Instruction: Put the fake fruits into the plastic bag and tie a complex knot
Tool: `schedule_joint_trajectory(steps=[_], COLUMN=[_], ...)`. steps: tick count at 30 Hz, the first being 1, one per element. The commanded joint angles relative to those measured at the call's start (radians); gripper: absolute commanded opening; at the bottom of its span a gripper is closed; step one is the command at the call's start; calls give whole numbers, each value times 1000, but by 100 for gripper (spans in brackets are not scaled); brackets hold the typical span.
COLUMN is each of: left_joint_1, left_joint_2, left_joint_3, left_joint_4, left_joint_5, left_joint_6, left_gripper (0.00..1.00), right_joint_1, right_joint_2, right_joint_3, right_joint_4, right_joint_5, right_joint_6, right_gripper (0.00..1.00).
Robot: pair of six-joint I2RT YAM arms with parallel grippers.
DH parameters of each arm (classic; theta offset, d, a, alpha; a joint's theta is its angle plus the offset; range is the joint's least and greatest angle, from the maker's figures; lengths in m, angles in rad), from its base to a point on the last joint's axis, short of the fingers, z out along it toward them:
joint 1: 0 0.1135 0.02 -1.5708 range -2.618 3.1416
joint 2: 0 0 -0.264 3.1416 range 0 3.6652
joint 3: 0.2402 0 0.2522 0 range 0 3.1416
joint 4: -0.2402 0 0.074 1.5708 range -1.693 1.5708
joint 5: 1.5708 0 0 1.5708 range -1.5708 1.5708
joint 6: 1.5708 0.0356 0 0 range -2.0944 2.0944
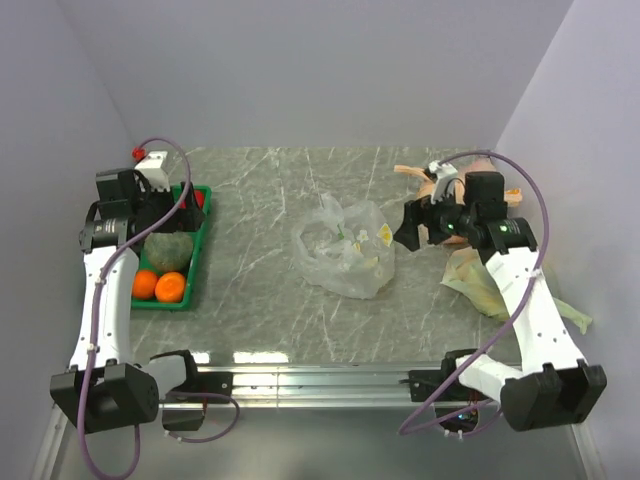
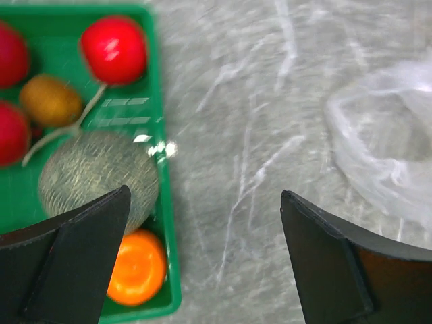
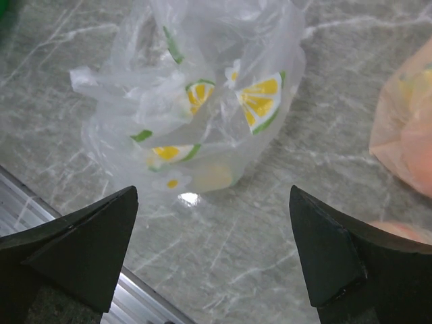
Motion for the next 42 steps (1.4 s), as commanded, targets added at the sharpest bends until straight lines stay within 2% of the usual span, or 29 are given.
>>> schedule_joint_trajectory(steps=[1, 4, 5, 7, 8, 13, 15, 18, 25, 30, 34, 35, 37, 39, 40, 41, 42], left_joint_1=[-4, -42, -67, -159, -197, -467, -580, -685, -737, -743, -760, -763, -782, -786, -791, -792, -794], left_joint_2=[-54, -74, -79, -103, -113, -119, -90, -6, 220, 346, 395, 412, 429, 449, 455, 461, 472], left_joint_3=[-8, -44, -83, -156, -184, -352, -382, -399, -352, -318, -302, -301, -290, -281, -261, -241, -212], left_joint_4=[78, 102, 154, 231, 331, 594, 691, 761, 909, 960, 998, 1006, 1018, 1027, 1021, 991, 936], left_joint_5=[180, 359, 425, 460, 468, 419, 346, 271, 211, 238, 260, 260, 247, 240, 235, 237, 261], left_joint_6=[148, 217, 208, 191, 147, 39, 51, 146, 225, 246, 236, 237, 239, 228, 223, 232, 249], left_gripper=[99, 99, 99, 99, 99, 99, 99, 99, 95, 93, 92, 91, 86, 75, 55, 41, 26], right_joint_1=[56, 105, 117, 158, 171, 238, 260, 281, 336, 367, 386, 386, 386, 384, 383, 381, 373], right_joint_2=[56, 131, 148, 191, 206, 355, 425, 513, 672, 744, 787, 794, 798, 801, 801, 798, 795], right_joint_3=[67, 105, 111, 119, 124, 211, 255, 309, 401, 427, 432, 429, 432, 449, 453, 470, 479], right_joint_4=[111, 136, 146, 203, 224, 314, 327, 338, 321, 318, 308, 314, 318, 308, 305, 295, 286], right_joint_5=[-13, -22, -24, -16, -7, 38, 44, 58, 45, 24, 21, 22, 33, 36, 35, 33, 33], right_joint_6=[42, 65, 72, 103, 114, 167, 174, 180, 183, 187, 187, 200, 218, 215, 215, 214, 214], right_gripper=[100, 100, 100, 100, 100, 100, 100, 100, 100, 97, 86, 78, 68, 54, 48, 35, 27])
